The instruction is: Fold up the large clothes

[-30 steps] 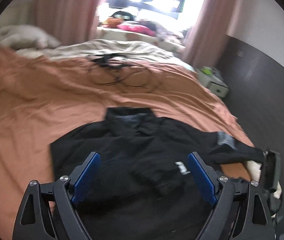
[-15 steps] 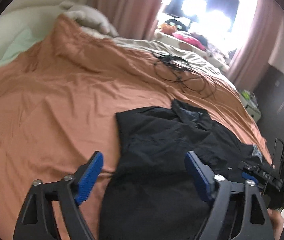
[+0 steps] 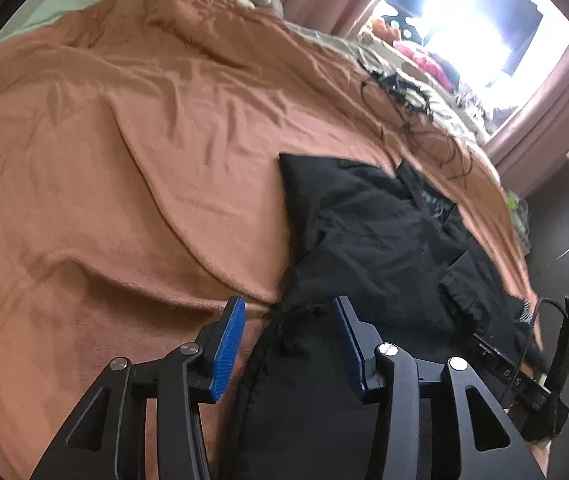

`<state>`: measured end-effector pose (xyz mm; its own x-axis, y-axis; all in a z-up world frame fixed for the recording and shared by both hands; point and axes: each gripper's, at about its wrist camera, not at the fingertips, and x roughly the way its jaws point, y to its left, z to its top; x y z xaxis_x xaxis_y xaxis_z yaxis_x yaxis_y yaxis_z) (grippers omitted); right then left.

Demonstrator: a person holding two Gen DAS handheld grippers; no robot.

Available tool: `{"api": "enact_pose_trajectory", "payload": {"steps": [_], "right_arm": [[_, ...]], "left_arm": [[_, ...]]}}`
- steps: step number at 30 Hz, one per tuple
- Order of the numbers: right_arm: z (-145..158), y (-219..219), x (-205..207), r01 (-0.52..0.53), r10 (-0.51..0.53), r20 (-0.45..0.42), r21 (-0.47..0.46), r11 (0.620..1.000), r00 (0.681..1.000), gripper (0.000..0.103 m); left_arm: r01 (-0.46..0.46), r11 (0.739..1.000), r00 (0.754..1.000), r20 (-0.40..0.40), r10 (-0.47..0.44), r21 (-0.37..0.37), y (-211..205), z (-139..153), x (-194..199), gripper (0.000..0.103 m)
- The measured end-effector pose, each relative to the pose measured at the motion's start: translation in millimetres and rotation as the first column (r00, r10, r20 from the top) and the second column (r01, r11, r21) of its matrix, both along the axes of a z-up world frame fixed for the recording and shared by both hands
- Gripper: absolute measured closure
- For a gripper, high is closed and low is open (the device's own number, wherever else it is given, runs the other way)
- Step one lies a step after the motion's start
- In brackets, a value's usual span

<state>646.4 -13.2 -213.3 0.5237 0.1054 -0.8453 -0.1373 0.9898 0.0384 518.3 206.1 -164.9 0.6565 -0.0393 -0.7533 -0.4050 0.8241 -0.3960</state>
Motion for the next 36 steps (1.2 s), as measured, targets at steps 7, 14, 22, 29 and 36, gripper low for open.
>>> {"api": "enact_pose_trajectory", "payload": {"steps": [7, 14, 22, 29, 36], "right_arm": [[15.6, -30.1, -0.3, 0.048, -0.052, 0.031, 0.128, 0.991, 0.998, 0.075], [49.7, -98.2, -2.0, 0.205, -0.241, 0.078, 0.318, 0.926, 0.967, 0.075], [25.4, -205.5, 0.8, 0.458, -0.489, -0.048, 0.437, 0.774, 0.871, 0.074], [41.5, -247.3, -0.8, 0.446, -0.491, -0.005, 0.423, 0.789, 0.871, 0.069], [46.5, -304.4, 1.0, 0.455, -0.522, 0.028, 0.452, 0.768, 0.853, 0.054]], "left_arm": [[0.011, 1.000, 0.998, -0.060, -0.012, -0.016, 0.3, -21.5, 8.1, 0.066], [0.033, 0.999, 0.997, -0.071, -0.033, 0.001, -0.8, -28.1, 11.8, 0.071], [0.027, 1.000, 0.996, -0.083, -0.026, 0.012, 3.0, -31.4, 18.1, 0.073], [-0.019, 1.000, 0.997, -0.081, 0.019, -0.001, 8.0, -28.5, 13.8, 0.073], [-0.047, 0.998, 0.998, -0.045, 0.049, 0.030, 2.7, -8.7, 2.8, 0.073]]}}
